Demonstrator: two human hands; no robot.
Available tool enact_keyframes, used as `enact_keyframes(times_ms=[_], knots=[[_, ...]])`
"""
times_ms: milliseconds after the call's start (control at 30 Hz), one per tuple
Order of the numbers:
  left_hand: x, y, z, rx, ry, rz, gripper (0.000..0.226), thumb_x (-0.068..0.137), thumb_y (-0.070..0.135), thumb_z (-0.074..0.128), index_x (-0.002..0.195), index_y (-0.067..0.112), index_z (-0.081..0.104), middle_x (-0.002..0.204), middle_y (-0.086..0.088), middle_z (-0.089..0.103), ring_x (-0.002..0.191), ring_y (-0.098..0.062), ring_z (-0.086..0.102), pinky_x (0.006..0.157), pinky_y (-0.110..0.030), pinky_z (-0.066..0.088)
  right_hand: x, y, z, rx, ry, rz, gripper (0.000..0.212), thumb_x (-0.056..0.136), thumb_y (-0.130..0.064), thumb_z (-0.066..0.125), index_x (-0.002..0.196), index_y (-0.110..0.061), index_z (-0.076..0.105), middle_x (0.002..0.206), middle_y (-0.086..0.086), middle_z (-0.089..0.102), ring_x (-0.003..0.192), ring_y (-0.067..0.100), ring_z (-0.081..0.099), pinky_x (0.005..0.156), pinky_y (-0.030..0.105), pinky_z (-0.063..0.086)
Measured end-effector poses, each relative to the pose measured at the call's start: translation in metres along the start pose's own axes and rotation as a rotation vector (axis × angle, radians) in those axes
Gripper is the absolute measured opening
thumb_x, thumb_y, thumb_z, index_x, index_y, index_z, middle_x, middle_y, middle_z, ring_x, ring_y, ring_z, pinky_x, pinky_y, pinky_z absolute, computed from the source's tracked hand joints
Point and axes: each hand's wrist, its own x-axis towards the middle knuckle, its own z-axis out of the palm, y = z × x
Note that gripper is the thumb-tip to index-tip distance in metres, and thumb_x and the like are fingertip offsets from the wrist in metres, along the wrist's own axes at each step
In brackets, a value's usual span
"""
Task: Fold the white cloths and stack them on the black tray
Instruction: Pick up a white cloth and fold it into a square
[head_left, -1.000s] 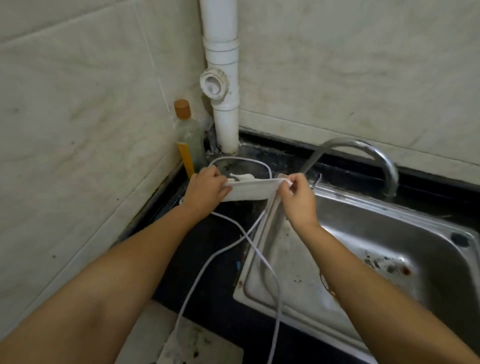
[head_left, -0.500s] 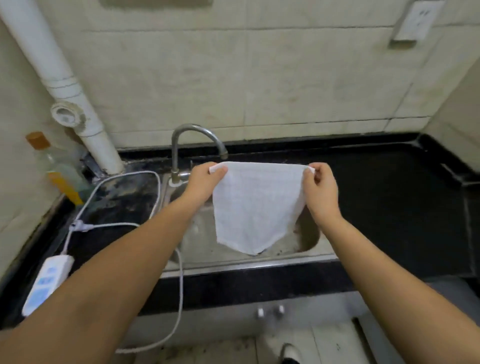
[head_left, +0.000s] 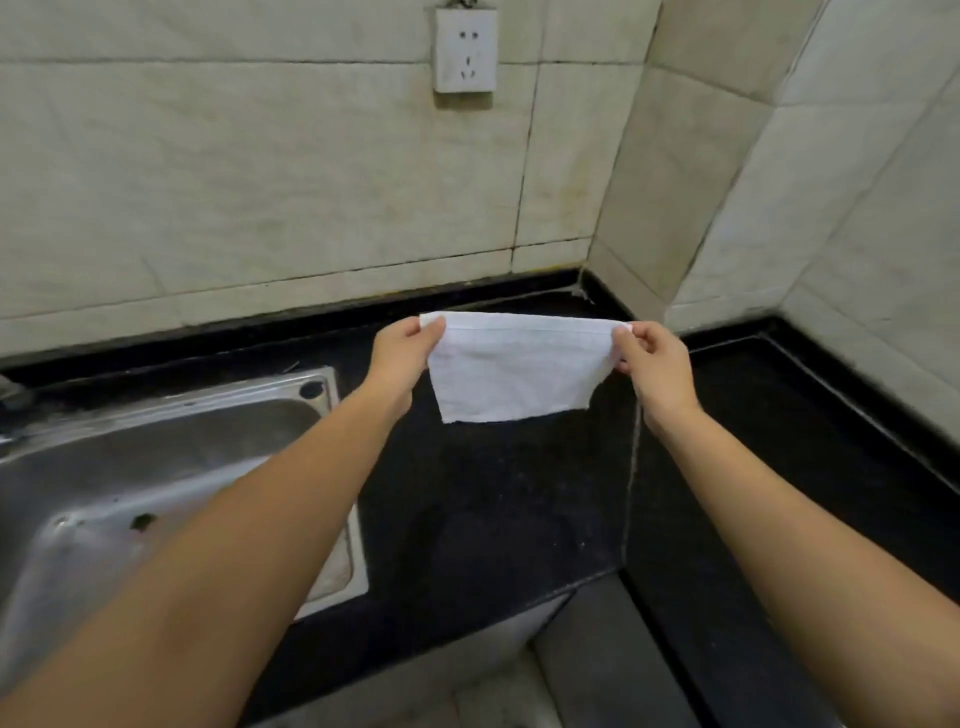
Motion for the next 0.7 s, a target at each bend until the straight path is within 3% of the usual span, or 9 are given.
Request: enact_keyframes(times_ms=[133,233,367,467,700], knots=[[-0.005,-0.030,0.043,0.050,-0.046,-0.049,0.022,0.093,0.019,0.056,0.105,0.003,0.065,0.095,-0.009,0.066,0.082,-0.019,0.063,0.067,-0.023,0.055,0.015,0.043,-0.044,-0.034,-0.046,0.043,0.019,0.093,-0.021,0.057,0.092,-0.004,0.063,0.076,0.008,0.058,0.074,0.015,0.053,0.073,0.032,0.045],[-0.031,-0.063,0.057,0.093,-0.109,-0.149,0.018,0.093,0.019,0.056,0.105,0.009,0.065,0.098,-0.005,0.067,0.085,-0.014,0.064,0.073,-0.024,0.055,-0.001,0.087,-0.068,-0.082,-0.120,0.116,0.018,0.094,-0.019,0.056,0.094,-0.003,0.063,0.080,0.010,0.059,0.074,0.016,0.053,0.071,0.031,0.044],[-0.071,-0.113,0.056,0.220,-0.246,-0.313,0.017,0.092,0.021,0.058,0.096,0.010,0.070,0.096,-0.006,0.070,0.088,-0.015,0.065,0.080,-0.027,0.056,-0.034,0.138,-0.091,-0.159,-0.222,0.217,0.010,0.093,-0.017,0.057,0.089,-0.010,0.063,0.076,0.003,0.061,0.070,0.010,0.054,0.060,0.012,0.044],[-0.081,-0.135,0.057,0.248,-0.285,-0.383,0.017,0.092,0.019,0.058,0.087,0.008,0.070,0.086,-0.006,0.069,0.083,-0.016,0.064,0.079,-0.029,0.054,-0.048,0.163,-0.098,-0.182,-0.274,0.296,0.012,0.093,-0.019,0.058,0.089,-0.009,0.064,0.074,0.003,0.061,0.069,0.012,0.054,0.063,0.020,0.045],[-0.025,-0.148,0.077,0.662,-0.071,-0.116,0.023,0.090,0.024,0.060,0.079,0.004,0.063,0.076,-0.010,0.060,0.070,-0.016,0.052,0.066,-0.031,0.040,0.005,0.174,-0.065,-0.314,-0.258,0.324,0.019,0.093,-0.024,0.056,0.090,-0.006,0.062,0.078,0.004,0.057,0.074,0.015,0.051,0.066,0.028,0.042]])
